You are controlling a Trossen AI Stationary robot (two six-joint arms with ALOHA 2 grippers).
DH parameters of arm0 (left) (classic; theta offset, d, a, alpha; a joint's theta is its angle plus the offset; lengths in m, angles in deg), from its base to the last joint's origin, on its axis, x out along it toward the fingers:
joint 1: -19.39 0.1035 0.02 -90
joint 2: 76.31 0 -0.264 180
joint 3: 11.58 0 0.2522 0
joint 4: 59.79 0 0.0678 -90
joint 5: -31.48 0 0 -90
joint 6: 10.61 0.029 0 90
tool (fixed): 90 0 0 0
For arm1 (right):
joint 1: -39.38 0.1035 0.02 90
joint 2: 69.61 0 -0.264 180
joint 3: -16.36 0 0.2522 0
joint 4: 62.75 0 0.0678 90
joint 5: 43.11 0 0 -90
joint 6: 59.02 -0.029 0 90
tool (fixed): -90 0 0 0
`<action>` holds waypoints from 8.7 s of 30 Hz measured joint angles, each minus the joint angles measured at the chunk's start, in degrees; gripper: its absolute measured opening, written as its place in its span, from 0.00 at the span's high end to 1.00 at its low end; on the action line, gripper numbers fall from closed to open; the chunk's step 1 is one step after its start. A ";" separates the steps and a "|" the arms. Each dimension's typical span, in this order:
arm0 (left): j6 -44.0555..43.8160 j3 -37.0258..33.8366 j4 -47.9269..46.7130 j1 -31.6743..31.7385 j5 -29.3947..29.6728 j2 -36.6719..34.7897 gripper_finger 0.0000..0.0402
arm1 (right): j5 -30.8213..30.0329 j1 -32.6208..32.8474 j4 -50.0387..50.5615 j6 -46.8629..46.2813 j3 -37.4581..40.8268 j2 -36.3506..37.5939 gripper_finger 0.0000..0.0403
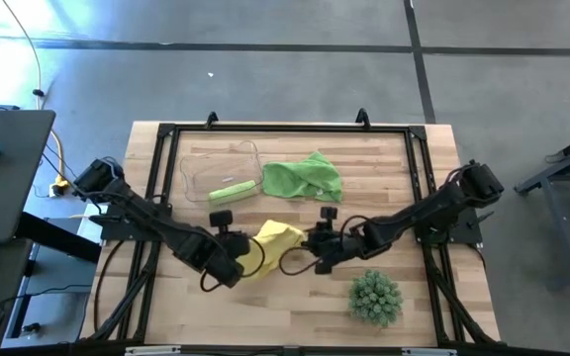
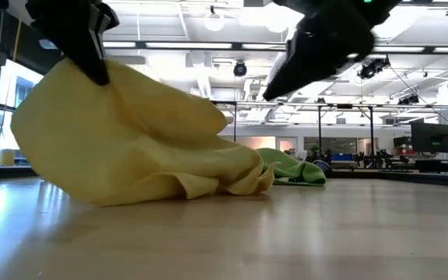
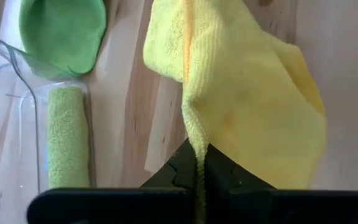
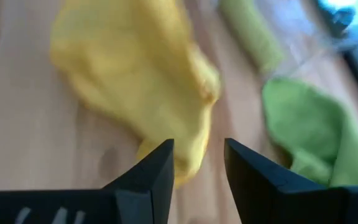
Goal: Roll microfiber towels into tight, uniform cylinder then place into a basket
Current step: Fold the yellow towel
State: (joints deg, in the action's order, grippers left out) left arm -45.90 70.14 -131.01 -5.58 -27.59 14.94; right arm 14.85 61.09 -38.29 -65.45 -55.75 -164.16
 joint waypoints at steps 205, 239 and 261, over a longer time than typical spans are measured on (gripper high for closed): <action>19.85 2.12 45.03 3.06 -15.13 21.83 0.65 | -21.80 8.15 8.00 27.89 -7.07 4.93 1.00; -0.20 19.32 -16.88 1.24 6.86 14.13 1.00 | -9.94 2.56 7.26 10.14 1.31 4.95 1.00; -0.08 24.05 -32.54 5.35 26.64 -6.26 1.00 | -19.83 -8.85 27.14 34.87 -28.20 5.02 1.00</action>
State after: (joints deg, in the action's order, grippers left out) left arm -45.98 94.19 -163.55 -0.22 -0.95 8.68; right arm -4.97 52.25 -11.15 -30.58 -83.95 -159.15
